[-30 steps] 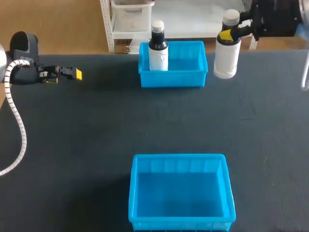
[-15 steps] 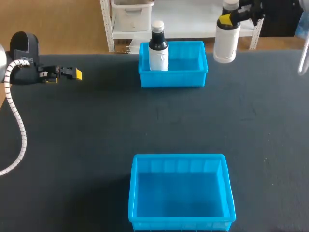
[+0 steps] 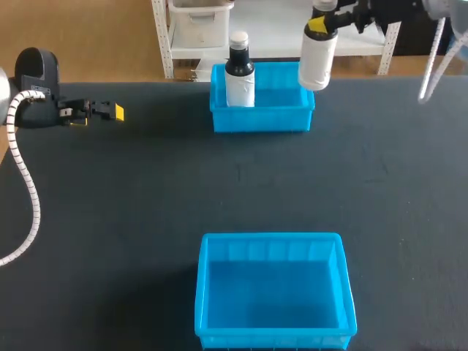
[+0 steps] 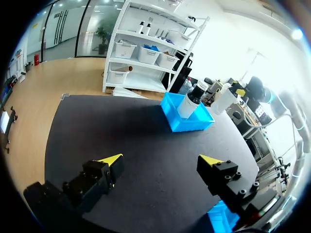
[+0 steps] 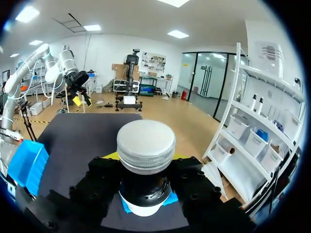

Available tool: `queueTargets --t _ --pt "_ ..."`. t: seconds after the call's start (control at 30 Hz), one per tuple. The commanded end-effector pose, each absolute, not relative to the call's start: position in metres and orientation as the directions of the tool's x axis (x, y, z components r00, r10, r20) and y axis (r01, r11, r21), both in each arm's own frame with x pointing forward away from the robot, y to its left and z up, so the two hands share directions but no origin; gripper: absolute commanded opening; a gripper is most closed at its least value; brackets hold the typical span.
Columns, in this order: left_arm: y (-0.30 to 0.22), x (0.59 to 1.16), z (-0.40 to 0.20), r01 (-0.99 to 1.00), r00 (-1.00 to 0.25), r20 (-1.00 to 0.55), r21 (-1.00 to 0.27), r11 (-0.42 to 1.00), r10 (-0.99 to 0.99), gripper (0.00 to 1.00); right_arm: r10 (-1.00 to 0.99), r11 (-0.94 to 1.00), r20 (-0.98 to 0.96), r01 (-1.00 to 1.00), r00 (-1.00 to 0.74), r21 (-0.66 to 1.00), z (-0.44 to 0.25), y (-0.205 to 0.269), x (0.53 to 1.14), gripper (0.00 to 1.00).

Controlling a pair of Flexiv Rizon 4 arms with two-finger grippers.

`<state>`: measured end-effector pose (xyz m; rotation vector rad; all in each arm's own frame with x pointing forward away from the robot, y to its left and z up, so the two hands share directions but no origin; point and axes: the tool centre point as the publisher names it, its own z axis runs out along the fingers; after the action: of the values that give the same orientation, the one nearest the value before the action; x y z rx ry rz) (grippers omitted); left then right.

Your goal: Pick up the bottle, and place it in the far bin if it is heavy, or in the near bin if it is light.

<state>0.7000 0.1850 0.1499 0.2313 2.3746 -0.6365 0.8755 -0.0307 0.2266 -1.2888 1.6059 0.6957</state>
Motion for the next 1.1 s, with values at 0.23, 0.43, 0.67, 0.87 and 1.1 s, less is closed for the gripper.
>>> queueTargets --t 0.23,0.43,0.67,0.87,1.1 --pt "0.185 0.700 0.150 0.321 -0.767 -0.642 -0.383 0.866 0.000 1.00 -0.418 0.197 -0.908 -0.975 0.007 -0.099 0.222 -0.005 0.893 0.00" --pt "0.185 0.700 0.150 0.321 -0.767 -0.642 -0.383 0.866 0.000 1.00 -0.420 0.177 -0.907 -0.980 0.011 -0.093 0.214 0.004 0.893 0.00" --pt "0.185 0.700 0.150 0.321 -0.767 -0.642 -0.383 0.866 0.000 1.00 -0.411 0.164 -0.912 -0.983 0.005 -0.079 0.203 0.011 0.893 0.00" --pt "0.185 0.700 0.150 0.321 -0.767 -0.642 -0.383 0.866 0.000 1.00 -0.408 0.162 -0.913 -0.984 0.000 -0.073 0.194 0.013 0.893 0.00" --pt "0.185 0.700 0.150 0.321 -0.767 -0.642 -0.383 0.866 0.000 1.00 -0.409 0.158 -0.913 -0.985 -0.002 -0.069 0.184 0.017 0.893 0.00"
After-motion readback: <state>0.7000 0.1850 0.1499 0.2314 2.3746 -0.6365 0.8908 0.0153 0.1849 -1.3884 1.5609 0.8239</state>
